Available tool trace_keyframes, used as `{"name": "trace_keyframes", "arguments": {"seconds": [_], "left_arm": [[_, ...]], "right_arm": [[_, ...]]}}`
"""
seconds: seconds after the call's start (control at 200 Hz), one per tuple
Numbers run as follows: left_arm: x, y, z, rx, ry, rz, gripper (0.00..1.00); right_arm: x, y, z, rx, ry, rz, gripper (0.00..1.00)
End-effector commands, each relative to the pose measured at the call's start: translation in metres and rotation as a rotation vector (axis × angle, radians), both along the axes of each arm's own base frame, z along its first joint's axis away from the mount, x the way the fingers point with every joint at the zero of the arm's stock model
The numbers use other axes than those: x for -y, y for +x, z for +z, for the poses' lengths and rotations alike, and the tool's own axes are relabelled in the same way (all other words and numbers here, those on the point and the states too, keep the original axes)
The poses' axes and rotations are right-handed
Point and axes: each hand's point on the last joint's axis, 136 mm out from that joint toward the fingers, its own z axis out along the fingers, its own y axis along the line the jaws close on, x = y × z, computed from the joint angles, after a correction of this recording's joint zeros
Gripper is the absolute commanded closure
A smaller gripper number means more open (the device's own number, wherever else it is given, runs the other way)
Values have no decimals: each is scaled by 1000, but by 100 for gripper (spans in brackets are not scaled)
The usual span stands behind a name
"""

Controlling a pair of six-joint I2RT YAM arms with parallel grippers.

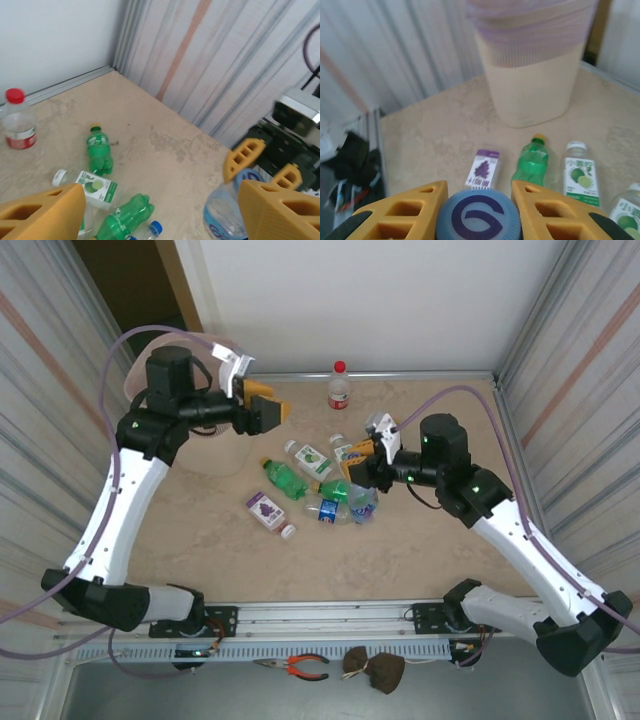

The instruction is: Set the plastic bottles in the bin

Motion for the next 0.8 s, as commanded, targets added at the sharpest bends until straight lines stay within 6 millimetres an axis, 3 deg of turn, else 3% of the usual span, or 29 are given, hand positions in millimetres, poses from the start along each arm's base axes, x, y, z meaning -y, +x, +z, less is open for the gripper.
{"name": "trace_keyframes", "arguments": {"seconds": [0.0,0.095,0.316,0.621,0.796], "left_arm": [[12,-10,22,116,-11,-22,20],[28,-9,19,116,5,-26,20],[79,-23,14,115,13,-127,18],[143,-48,13,124,1,-226,12],[162,-43,7,91,4,-218,12]], "right_arm": [[27,35,38,-71,144,-308,87],[44,49,48,-102,191,-454,87],[76,68,69,-164,334,-690,99],[99,78,85,-236,499,-821,100],[106,80,88,-309,592,-843,100]]}}
